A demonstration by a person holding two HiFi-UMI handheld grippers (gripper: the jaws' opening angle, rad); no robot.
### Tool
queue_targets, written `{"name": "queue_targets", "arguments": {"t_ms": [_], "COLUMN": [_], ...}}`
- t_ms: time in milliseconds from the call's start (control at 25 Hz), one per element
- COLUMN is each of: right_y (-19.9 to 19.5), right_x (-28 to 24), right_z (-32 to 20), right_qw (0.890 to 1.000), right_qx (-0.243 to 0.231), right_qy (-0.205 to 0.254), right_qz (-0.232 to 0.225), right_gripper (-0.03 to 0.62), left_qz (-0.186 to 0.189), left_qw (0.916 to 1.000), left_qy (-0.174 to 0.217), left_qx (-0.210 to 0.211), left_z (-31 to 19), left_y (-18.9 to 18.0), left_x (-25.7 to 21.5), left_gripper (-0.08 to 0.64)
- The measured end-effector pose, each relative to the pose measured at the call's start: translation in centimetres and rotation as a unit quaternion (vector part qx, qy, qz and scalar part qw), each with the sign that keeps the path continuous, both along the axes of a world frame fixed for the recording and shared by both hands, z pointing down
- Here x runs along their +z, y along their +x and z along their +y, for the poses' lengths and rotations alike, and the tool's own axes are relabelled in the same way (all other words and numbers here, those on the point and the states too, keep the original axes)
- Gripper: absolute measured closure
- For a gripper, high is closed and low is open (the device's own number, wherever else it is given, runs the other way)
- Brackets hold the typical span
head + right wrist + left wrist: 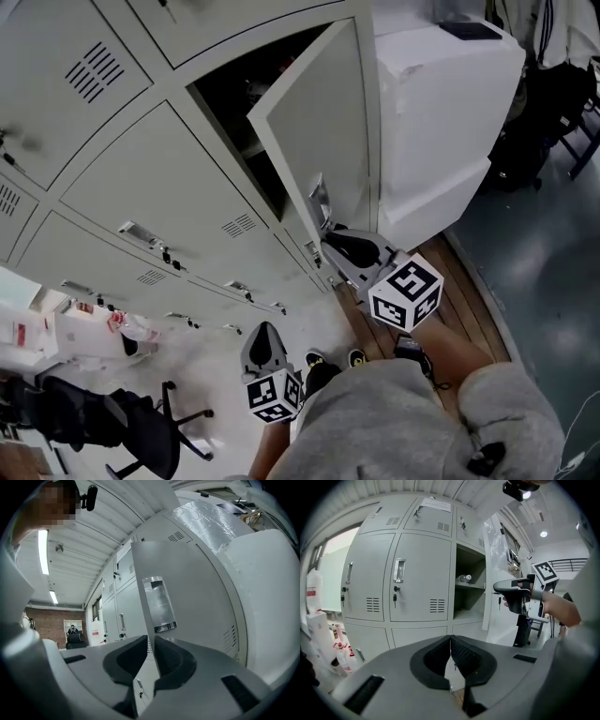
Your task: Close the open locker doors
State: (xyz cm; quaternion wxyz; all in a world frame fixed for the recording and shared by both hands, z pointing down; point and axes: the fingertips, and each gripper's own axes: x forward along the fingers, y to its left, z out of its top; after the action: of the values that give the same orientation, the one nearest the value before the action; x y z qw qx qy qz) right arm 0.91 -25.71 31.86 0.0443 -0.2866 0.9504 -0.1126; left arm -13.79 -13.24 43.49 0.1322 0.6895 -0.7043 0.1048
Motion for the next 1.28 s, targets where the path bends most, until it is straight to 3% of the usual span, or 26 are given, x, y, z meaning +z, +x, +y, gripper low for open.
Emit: {"name": "queue_targets", "arguments": {"t_ms": [240, 320, 520, 920, 1280], "right_y": [-2.2, -2.2, -0.5, -3.0, -6.2], "right_x": [-1.2, -1.7, -2.5, -2.1, -2.1], "right_z": [0.2, 0.4, -1.6, -3.6, -7.0], "right_qw": [0.999, 0.999, 0.997, 0.995, 0.992], "right_qx": [-0.001, 0.008, 0.058, 0.019, 0.022], "right_qy": [-0.016, 0.001, 0.048, 0.066, 0.085], "right_qz": [-0.039, -0.039, 0.004, 0.07, 0.092], "right_gripper": [0.529, 0.529, 0.529, 0.528, 0.529], "left_qz": [0.001, 0.001, 0.001, 0.001, 0.004], "left_qw": [0.9998, 0.9997, 0.9997, 0.9999, 0.9984], "left_qy": [-0.001, -0.002, -0.002, 0.002, -0.001], "left_qx": [-0.019, -0.023, -0.023, -0.014, -0.056], "left_z": [0.9, 1.2, 1.2, 0.7, 2.2], "left_y": [-1.4, -1.8, -2.3, -2.5, -5.9], "left_x": [0.1, 0.2, 0.3, 0.0, 0.1], "left_gripper": [0.549, 0.549, 0.549, 0.549, 0.549]}}
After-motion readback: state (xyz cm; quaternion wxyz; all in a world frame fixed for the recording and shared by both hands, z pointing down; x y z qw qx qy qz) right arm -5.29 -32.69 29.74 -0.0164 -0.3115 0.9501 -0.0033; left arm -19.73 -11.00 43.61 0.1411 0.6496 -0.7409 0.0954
